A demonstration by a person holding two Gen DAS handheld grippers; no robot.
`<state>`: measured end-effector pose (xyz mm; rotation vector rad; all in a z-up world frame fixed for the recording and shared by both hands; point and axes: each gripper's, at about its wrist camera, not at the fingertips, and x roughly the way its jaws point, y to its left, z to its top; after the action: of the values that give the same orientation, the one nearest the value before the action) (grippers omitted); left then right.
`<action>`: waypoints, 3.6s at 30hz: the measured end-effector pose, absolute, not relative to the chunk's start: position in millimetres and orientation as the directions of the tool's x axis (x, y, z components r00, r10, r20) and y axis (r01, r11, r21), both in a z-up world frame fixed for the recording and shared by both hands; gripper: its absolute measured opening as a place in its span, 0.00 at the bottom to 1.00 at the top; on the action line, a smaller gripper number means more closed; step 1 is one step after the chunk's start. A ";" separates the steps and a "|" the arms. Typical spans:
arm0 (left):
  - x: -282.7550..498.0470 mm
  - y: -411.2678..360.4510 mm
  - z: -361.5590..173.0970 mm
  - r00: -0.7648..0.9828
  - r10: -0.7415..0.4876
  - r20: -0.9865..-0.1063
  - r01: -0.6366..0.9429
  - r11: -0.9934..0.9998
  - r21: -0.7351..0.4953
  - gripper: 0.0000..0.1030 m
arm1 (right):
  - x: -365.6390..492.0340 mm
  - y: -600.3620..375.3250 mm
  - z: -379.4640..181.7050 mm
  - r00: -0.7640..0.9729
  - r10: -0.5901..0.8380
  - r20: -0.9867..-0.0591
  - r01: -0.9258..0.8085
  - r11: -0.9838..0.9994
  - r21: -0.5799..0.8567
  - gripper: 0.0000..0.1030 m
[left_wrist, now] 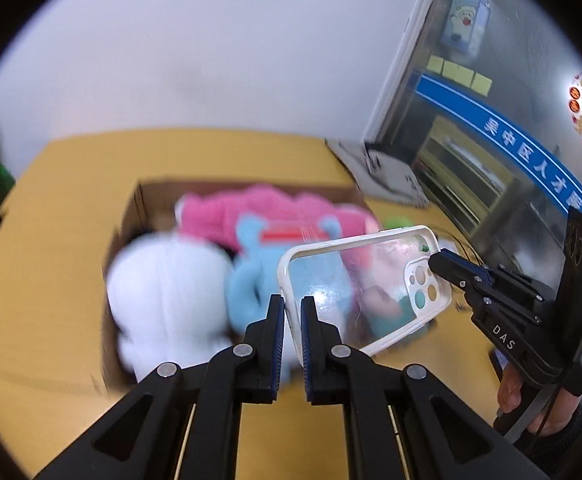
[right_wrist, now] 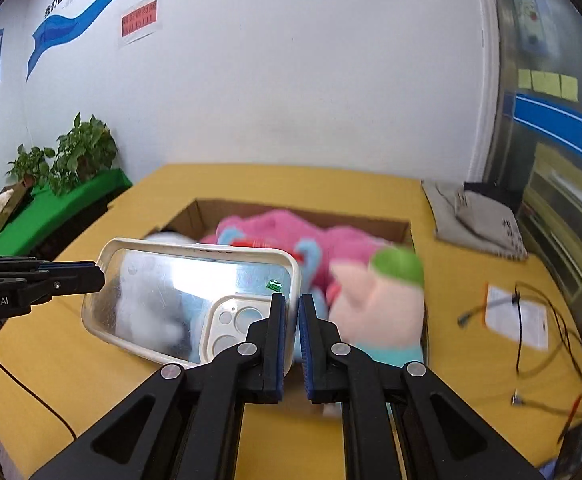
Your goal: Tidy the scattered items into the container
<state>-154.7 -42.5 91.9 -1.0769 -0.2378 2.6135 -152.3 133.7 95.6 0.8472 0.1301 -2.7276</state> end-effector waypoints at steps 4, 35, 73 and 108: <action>-220.7 -46.9 91.5 -0.661 0.364 -0.656 -0.219 -0.930 -0.296 0.07 | -221.0 127.8 109.5 -0.788 -0.226 -0.574 0.274 -0.962 0.003 0.07; -122.0 -52.6 47.2 -0.741 0.243 -0.626 -0.170 -0.970 -0.175 0.77 | -136.8 146.8 44.0 -0.775 -0.161 -0.612 0.180 -0.983 0.031 1.00; -28.7 -22.8 9.4 -0.817 0.127 -0.563 -0.051 -0.988 -0.148 0.77 | -32.0 157.1 -3.0 -0.797 -0.095 -0.596 0.144 -0.989 -0.034 1.00; -43.4 -5.4 -19.0 -0.788 0.104 -0.607 -0.039 -0.992 -0.119 0.77 | -43.5 173.6 -31.9 -0.750 -0.088 -0.656 0.118 -0.993 -0.001 1.00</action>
<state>-43.4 -5.4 -19.0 -0.9927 -0.1541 2.8965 -43.5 173.6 -31.9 1.0603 0.0640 -2.8393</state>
